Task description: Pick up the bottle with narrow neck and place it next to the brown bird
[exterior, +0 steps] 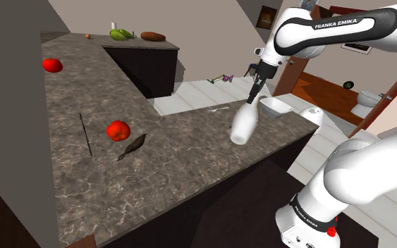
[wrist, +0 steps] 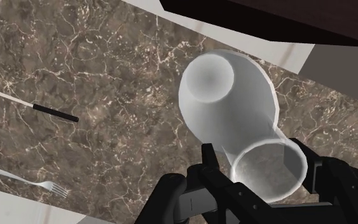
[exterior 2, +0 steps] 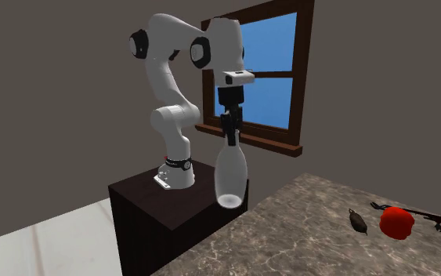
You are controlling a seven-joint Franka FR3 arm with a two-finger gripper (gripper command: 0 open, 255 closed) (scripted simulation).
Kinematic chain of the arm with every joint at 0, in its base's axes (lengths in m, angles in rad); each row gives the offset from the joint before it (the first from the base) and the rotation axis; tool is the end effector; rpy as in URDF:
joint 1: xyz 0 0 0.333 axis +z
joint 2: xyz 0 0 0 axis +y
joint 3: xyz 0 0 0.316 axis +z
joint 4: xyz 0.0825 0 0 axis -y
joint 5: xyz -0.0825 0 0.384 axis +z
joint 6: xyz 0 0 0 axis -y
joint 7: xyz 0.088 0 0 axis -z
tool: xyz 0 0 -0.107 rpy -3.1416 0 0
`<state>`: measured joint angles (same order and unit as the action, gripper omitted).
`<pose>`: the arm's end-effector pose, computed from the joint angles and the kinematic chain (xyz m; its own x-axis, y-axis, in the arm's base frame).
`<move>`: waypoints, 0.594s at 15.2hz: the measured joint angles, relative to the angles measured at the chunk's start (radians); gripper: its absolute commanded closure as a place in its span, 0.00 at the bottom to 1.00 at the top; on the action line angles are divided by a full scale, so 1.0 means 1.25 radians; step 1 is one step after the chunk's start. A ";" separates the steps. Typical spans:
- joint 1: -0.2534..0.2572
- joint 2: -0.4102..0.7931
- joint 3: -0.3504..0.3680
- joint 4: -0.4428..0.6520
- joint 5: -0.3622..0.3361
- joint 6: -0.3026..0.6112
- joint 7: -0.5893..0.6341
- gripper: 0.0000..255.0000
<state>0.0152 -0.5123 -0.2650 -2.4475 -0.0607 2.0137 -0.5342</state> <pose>0.3893 -0.1093 0.4817 0.9400 0.3282 0.0932 0.3321 -0.9428 -0.0288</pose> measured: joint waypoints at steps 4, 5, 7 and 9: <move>0.000 -0.007 0.003 0.038 0.001 -0.045 0.001 1.00; 0.000 -0.009 0.004 0.047 0.001 -0.056 0.002 1.00; 0.000 -0.015 0.007 0.064 0.001 -0.079 0.004 1.00; 0.002 -0.013 0.008 0.088 0.003 -0.100 0.004 1.00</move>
<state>0.0172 -0.5283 -0.2546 -2.3380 -0.0571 1.8886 -0.5293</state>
